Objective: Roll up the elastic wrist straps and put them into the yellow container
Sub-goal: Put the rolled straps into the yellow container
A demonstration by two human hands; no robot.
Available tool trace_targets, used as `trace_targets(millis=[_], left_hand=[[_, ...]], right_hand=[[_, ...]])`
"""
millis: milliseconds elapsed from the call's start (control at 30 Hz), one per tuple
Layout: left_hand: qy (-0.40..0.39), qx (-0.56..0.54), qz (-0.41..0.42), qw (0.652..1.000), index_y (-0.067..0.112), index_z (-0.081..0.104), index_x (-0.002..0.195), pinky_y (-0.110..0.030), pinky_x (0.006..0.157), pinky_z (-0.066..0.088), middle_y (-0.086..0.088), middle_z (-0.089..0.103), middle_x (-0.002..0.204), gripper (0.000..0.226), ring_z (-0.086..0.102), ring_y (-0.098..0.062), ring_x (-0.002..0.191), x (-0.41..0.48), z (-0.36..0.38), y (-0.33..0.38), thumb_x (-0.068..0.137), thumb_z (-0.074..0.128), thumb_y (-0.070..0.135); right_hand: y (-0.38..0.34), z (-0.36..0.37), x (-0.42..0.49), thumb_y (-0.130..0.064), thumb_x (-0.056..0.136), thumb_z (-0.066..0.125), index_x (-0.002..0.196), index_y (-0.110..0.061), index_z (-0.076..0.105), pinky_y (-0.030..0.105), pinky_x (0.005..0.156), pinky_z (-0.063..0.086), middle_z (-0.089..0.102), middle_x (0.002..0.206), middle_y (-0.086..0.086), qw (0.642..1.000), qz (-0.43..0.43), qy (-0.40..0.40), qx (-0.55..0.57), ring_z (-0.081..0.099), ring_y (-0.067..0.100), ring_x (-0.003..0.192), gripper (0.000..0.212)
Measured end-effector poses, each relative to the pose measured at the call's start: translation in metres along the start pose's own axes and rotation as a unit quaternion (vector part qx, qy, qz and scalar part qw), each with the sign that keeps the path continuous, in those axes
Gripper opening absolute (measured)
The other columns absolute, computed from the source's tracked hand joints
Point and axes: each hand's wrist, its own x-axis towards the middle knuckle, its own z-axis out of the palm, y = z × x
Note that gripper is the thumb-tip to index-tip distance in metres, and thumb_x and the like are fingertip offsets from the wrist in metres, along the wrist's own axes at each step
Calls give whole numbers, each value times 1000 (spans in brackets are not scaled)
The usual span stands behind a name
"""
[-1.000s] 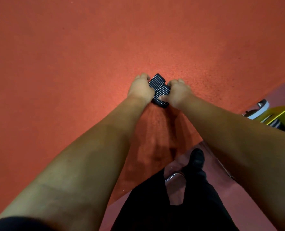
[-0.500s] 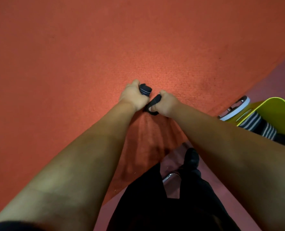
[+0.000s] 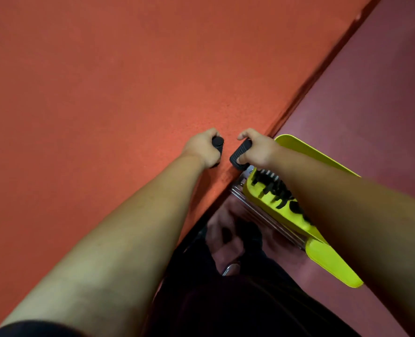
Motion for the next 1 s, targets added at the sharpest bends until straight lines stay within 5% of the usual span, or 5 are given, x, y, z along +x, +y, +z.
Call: trace_targets(millis=[100, 333, 567, 767, 1000], left_hand=[[-2, 17, 22, 1000, 23, 63, 114, -28, 70, 38, -5, 67, 97, 37, 68, -33, 97, -2, 23, 40, 82, 75, 8], [-59, 33, 75, 995, 26, 55, 105, -28, 69, 40, -4, 67, 96, 33, 66, -31, 93, -16, 80, 124, 83, 74, 7], [-157, 129, 48, 978, 20, 60, 125, -31, 87, 51, -12, 71, 119, 42, 68, -35, 111, -12, 165, 156, 87, 76, 16], [-216, 179, 24, 959, 18, 55, 129, -42, 96, 56, -14, 64, 121, 41, 65, -37, 111, -10, 238, 149, 90, 69, 19], [-256, 249, 9, 934, 16, 63, 115, -38, 88, 53, -13, 69, 124, 38, 67, -35, 115, -6, 293, 133, 85, 83, 27]], right_hand=[[31, -32, -18, -11, 84, 84, 106, -22, 62, 35, 57, 53, 64, 93, 8, 1000, 11, 7, -15, 59, 25, 69, 33], [110, -76, -49, -15, 91, 75, 114, -15, 61, 61, 77, 67, 70, 102, 22, 995, 92, 17, 30, 77, 47, 86, 27], [201, -80, -70, -8, 99, 63, 120, -4, 65, 44, 63, 67, 64, 104, 18, 980, 182, -71, 43, 71, 35, 75, 22], [256, -56, -69, -15, 93, 76, 127, -4, 71, 56, 91, 66, 72, 121, 20, 966, 213, -143, 13, 79, 40, 96, 36], [260, -40, -74, -28, 97, 80, 147, -13, 61, 39, 102, 57, 67, 140, 12, 963, 140, -195, -118, 67, 34, 125, 57]])
